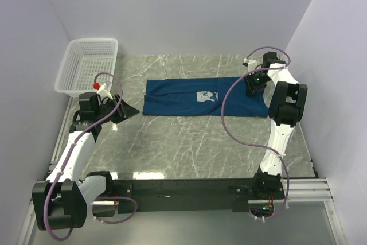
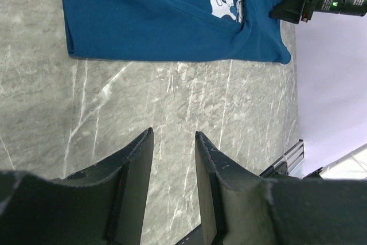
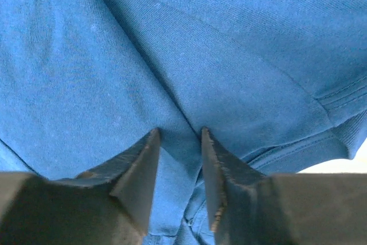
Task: Fold and stack the t-shirts
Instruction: Fold the tshirt
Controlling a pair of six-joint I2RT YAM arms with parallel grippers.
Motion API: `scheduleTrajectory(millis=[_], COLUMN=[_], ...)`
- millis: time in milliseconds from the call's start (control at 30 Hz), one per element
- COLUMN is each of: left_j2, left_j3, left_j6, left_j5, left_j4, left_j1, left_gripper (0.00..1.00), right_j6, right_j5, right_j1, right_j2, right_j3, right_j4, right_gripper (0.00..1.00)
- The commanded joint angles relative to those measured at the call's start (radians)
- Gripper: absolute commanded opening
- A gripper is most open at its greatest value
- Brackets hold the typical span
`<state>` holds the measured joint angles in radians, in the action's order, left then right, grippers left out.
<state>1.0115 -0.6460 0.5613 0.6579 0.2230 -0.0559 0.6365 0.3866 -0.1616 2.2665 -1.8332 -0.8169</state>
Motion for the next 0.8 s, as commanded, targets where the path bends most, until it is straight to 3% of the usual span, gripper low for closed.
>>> scheduleTrajectory(millis=[0, 100, 333, 500, 633, 767], left_j2=[-0.001, -0.002, -0.001, -0.004, -0.004, -0.007], left_j3=[-0.001, 0.0, 0.0, 0.003, 0.003, 0.002], left_j6=[-0.012, -0.012, -0.011, -0.011, -0.011, -0.012], left_j5=[0.02, 0.02, 0.023, 0.026, 0.026, 0.023], left_j4=[-0.034, -0.034, -0.037, -0.037, -0.037, -0.036], left_j1=[-0.004, -0.004, -0.004, -0.004, -0.004, -0.004], left_gripper=[0.41, 0.41, 0.41, 0.41, 0.41, 0.41], right_j6=[0.028, 0.037, 0.031, 0.034, 0.029, 0.025], right_j5=[0.029, 0.044, 0.058, 0.057, 0.034, 0.028], right_j1=[-0.003, -0.003, -0.006, -0.004, -0.004, -0.004], right_j2=[-0.002, -0.034, -0.133, -0.171, -0.17, -0.159], right_j3=[-0.031, 0.004, 0.049, 0.068, 0.068, 0.075], right_j4=[-0.031, -0.019, 0.013, 0.019, 0.018, 0.022], right_gripper=[0.4, 0.31, 0.18, 0.18, 0.27, 0.29])
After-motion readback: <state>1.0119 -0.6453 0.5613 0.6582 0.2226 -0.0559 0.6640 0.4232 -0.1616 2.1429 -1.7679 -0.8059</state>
